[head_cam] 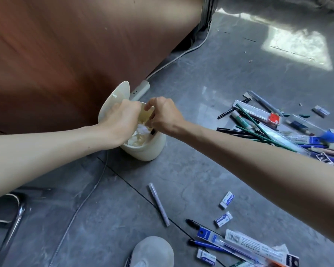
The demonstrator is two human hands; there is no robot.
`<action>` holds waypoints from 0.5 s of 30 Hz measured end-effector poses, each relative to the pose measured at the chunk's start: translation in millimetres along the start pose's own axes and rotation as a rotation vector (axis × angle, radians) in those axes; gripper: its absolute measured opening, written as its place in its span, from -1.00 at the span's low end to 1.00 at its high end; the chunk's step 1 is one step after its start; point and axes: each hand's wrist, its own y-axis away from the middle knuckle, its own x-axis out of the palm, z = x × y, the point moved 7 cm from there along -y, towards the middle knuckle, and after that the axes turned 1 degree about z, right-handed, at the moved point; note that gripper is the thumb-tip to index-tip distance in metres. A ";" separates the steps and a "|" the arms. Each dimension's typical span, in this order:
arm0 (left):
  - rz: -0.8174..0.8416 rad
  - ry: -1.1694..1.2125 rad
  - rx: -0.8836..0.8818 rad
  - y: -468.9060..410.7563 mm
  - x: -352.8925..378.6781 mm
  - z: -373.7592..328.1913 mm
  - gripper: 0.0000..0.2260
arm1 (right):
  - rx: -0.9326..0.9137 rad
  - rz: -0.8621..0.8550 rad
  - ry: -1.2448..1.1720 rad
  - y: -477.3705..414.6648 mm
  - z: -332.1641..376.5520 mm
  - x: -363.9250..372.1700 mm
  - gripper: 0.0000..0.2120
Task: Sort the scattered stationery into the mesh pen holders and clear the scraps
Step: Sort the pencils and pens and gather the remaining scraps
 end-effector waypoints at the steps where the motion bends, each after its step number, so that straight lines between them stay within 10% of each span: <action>1: -0.004 -0.023 0.018 -1.1 1.2 -3.2 -0.80 | -0.004 -0.005 -0.004 1.7 0.9 -1.4 -0.65; 5: -0.119 -0.425 0.280 4.4 3.1 -38.7 -0.76 | -0.036 -0.064 0.004 6.7 3.3 -14.1 -0.89; 15: 0.021 -0.332 0.461 -9.6 61.9 -120.9 -0.65 | 0.076 -0.250 0.054 37.2 -62.0 -77.4 -0.68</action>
